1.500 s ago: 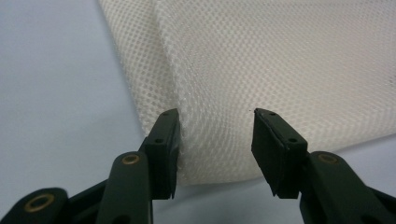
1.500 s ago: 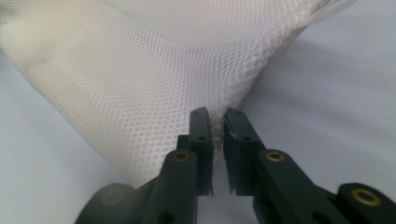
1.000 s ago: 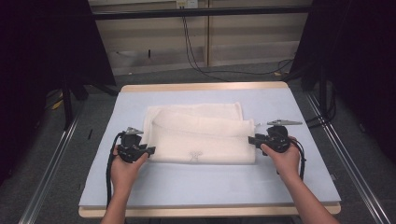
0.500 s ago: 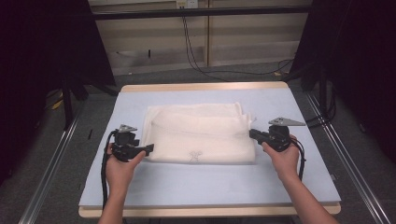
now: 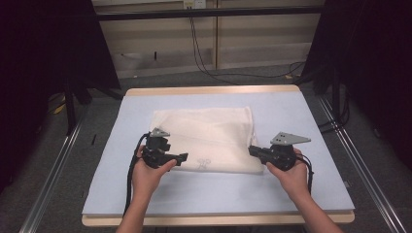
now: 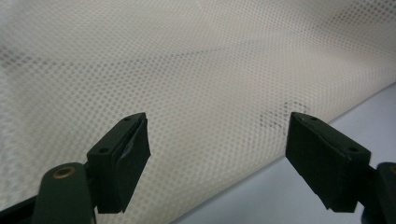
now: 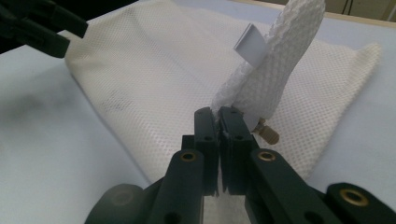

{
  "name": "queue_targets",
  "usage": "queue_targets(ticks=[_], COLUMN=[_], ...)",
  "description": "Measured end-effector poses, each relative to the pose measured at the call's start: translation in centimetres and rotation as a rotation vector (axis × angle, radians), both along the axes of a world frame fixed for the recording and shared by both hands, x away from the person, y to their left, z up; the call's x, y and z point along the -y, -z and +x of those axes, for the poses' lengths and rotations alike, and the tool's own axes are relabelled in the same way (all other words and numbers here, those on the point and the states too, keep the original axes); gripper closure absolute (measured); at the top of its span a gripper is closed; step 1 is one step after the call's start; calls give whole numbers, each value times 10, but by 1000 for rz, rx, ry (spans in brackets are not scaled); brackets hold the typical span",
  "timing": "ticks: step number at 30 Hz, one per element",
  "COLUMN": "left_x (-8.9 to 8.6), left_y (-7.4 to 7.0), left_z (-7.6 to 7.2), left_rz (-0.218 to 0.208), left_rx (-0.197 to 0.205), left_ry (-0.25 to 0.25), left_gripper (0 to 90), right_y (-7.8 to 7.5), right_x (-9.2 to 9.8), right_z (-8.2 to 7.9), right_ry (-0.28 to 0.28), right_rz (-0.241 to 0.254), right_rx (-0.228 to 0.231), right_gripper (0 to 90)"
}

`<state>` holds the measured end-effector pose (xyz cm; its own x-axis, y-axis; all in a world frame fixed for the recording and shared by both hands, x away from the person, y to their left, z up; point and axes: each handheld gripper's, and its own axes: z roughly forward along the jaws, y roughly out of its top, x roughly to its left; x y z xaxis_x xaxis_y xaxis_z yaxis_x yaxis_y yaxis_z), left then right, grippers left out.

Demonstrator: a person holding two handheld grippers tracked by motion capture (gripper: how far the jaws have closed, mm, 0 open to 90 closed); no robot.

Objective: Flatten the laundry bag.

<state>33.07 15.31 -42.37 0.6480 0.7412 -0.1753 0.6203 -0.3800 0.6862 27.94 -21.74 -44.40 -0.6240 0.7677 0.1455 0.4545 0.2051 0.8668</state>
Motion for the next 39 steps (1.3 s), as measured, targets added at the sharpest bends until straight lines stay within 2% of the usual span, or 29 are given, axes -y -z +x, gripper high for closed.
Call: queue_targets(ticks=[1, 2, 3, 5, 10, 11, 12, 15, 19, 21, 23, 32, 36, 39], left_x=[7, 11, 15, 21, 32, 35, 35, 42, 47, 55, 60, 81, 87, 91], left_y=[2, 2, 2, 3, 3, 4, 3, 3, 2, 2, 3, -2, 0, 2], left_z=[0, -1, -1, 0, 1, 0, 1, 0, -1, -1, -1, -2, -2, -2], left_rz=[-17, -31, -24, -38, -31, -65, -41, -66, -76, -94, -113, -130, -138, -144], left_rx=[6, 4, 7, 5, 13, 17, 17, 22, 24, 19, 16, 17, 3, -3], left_ry=[15, 15, 20, 40, 82, 61, 88, 88, 113, 132, 145, 195, 217, 243], left_gripper=[185, 181, 166, 139, 108, 102, 96, 83, 74, 72, 69, 55, 54, 123], right_y=[3, 4, 5, 8, 15, 16, 17, 20, 23, 25, 27, 29, 31, 31], right_x=[-3, -4, -6, -10, -18, -19, -21, -24, -27, -30, -33, -38, -41, -43], right_z=[-4, -5, -6, -8, -11, -12, -12, -14, -14, -15, -16, -17, -17, -18], right_ry=[-31, -40, -56, -67, -108, -114, -124, -141, -156, -173, -179, -194, -201, -203], right_rz=[-11, -12, -13, -20, -45, -58, -63, -82, -96, -122, -132, -170, -182, -197], right_rx=[9, 7, 4, 1, -7, -7, -13, -16, -27, -32, -36, -31, -33, -29], right_gripper=[868, 868, 868, 867, 867, 866, 866, 865, 865, 865, 864, 862, 860, 859])
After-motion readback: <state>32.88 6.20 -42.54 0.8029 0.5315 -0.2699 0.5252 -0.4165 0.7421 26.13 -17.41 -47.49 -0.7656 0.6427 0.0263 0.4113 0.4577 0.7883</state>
